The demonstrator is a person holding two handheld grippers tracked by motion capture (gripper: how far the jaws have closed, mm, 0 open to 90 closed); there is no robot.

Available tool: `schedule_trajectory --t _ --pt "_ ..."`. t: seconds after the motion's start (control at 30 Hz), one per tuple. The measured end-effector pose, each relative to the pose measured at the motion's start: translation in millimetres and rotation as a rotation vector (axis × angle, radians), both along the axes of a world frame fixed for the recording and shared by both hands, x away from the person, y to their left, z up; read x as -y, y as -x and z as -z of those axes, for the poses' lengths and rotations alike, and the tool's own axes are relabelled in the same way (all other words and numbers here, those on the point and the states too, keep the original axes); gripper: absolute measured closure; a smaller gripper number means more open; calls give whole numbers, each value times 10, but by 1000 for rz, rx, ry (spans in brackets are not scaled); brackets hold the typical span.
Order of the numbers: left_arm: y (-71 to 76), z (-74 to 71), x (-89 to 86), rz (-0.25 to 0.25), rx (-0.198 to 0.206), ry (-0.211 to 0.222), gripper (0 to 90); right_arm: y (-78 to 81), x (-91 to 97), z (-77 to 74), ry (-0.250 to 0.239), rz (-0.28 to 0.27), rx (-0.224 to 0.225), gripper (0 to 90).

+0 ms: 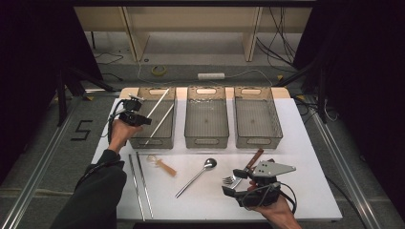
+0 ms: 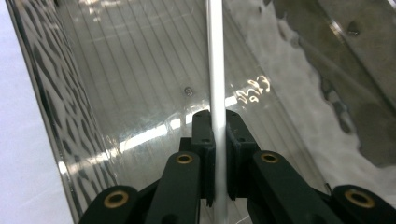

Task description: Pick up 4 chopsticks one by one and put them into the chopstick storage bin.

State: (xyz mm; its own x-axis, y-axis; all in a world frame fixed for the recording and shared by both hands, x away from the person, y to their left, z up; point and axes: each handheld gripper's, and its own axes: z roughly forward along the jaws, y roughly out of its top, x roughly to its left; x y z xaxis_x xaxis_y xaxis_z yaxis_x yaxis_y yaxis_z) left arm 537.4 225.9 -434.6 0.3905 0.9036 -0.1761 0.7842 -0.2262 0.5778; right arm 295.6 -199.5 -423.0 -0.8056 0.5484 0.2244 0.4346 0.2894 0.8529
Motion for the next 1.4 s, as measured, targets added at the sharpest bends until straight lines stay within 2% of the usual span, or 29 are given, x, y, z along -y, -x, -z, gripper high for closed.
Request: schedule_trajectory --t 0.1,0.17,0.27,0.33,0.5,0.6,0.7,0.77,0.9,0.97,1.27,1.4 --pt "-8 -7 -20 -15 23 24 812 -4 -2 8 1 0 -4 289" --pt "-4 -33 -17 -18 41 33 725 -6 -10 16 6 -5 -2 289" --pt "35 -116 -21 -17 64 62 664 0 -15 11 10 -7 -6 289" --pt "82 -169 -8 -7 67 61 598 -2 -13 11 8 -3 -1 289" --pt "346 -306 42 -2 94 39 441 3 1 -2 5 5 1 289" --pt "543 -346 48 -11 101 23 379 5 9 -4 6 14 1 289" --pt "708 -366 35 -19 106 22 347 4 17 -8 7 26 3 290" --pt "846 -376 11 -37 125 34 334 4 19 -7 5 34 2 291" --pt "1041 -336 -6 -53 127 9 318 7 2 -1 13 35 2 293" --pt "1103 -288 -9 -45 103 -1 308 14 -8 -4 17 31 9 293" --pt "1303 -199 -8 -75 76 -2 289 21 -10 -6 22 37 8 294" --pt "1420 -160 -27 -99 68 -28 289 23 -8 -6 22 37 10 295"
